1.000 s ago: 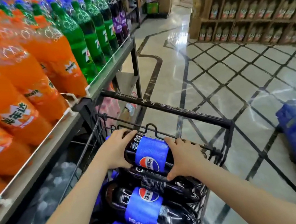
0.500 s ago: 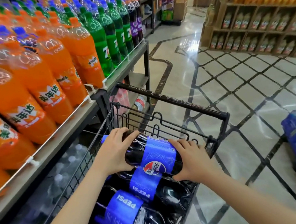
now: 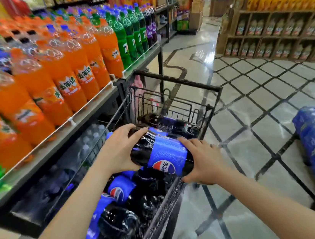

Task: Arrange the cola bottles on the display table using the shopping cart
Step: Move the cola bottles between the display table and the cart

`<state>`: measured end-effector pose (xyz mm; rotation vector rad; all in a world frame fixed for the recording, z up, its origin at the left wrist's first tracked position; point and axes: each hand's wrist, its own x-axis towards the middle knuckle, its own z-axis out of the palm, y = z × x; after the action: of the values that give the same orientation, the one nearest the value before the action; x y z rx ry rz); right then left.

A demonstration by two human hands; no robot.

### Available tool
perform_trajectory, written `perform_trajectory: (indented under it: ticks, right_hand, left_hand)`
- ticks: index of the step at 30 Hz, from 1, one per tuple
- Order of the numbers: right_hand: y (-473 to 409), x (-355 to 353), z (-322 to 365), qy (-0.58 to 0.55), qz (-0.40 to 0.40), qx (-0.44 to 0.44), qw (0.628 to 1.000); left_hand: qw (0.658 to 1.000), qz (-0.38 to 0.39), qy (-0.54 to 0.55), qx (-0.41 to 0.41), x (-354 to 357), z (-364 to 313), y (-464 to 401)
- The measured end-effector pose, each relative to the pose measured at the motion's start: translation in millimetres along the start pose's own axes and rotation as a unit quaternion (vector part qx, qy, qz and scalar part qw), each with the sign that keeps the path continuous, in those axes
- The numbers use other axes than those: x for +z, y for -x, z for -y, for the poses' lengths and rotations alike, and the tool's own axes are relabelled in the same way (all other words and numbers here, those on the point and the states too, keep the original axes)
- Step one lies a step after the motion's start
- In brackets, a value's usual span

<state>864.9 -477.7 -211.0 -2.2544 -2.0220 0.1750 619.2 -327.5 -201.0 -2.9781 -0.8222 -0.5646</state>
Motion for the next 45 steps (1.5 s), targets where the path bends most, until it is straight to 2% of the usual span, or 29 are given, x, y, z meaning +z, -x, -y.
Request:
perform_trajectory:
  ticks: [8, 21, 34, 45]
  right_hand:
    - [100, 20, 59, -0.031, 0.044, -0.043, 0.998]
    - [154, 78, 184, -0.054, 0.098, -0.091, 0.99]
    - [176, 138, 384, -0.081, 0.13, -0.04, 0.987]
    - [115, 177, 486, -0.078, 0.164, -0.038, 0.983]
  left_hand:
    - [0.999, 0.032, -0.003, -0.038, -24, -50, 124]
    - [0.988, 0.088, 0.017, -0.128, -53, -36, 294]
    - [0.985, 0.144, 0.03, -0.092, -92, 86, 447]
    - [0.979, 0.155, 0.058, -0.117, -92, 196, 508]
